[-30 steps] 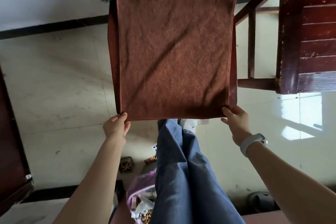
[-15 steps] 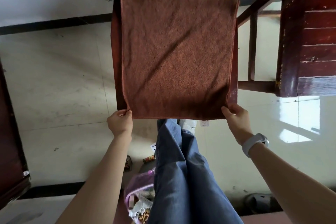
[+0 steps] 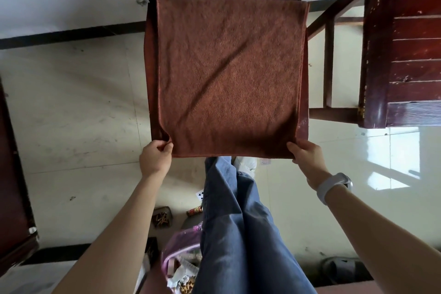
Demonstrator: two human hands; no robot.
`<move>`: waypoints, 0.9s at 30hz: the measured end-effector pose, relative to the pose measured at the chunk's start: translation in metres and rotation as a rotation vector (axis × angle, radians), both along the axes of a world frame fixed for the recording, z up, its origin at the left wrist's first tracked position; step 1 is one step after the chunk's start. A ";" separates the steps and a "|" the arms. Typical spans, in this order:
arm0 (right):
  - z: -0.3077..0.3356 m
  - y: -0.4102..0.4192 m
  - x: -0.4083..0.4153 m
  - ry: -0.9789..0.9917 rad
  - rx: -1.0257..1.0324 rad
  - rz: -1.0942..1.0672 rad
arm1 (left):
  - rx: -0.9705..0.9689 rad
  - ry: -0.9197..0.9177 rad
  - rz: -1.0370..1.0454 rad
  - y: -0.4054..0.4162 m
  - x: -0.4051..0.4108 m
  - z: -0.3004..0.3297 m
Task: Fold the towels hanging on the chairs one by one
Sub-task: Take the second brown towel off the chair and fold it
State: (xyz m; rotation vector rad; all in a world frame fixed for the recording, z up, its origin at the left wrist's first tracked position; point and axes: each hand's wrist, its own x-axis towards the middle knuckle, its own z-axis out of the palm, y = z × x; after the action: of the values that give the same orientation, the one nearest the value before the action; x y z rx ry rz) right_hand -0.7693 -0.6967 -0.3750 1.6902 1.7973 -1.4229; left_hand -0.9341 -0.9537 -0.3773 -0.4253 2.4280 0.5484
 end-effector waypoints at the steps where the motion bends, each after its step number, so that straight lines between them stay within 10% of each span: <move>1: 0.000 0.000 -0.001 0.006 -0.013 0.007 | 0.026 0.012 0.024 -0.001 -0.001 0.001; 12: 0.045 0.026 -0.013 0.176 0.035 -0.102 | 0.512 0.011 0.822 0.001 -0.018 0.062; 21: 0.129 0.044 -0.033 0.410 0.089 -0.364 | 0.811 0.073 0.816 0.022 -0.032 0.147; 27: 0.191 0.059 -0.039 0.582 -0.258 -0.425 | 0.909 0.212 0.750 0.037 -0.044 0.207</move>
State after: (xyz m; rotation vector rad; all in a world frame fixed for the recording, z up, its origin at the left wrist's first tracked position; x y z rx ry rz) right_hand -0.8086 -0.6378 -0.1845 1.6958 1.4372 -2.4149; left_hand -0.9779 -0.9163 -0.1700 -0.8749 1.8391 1.9657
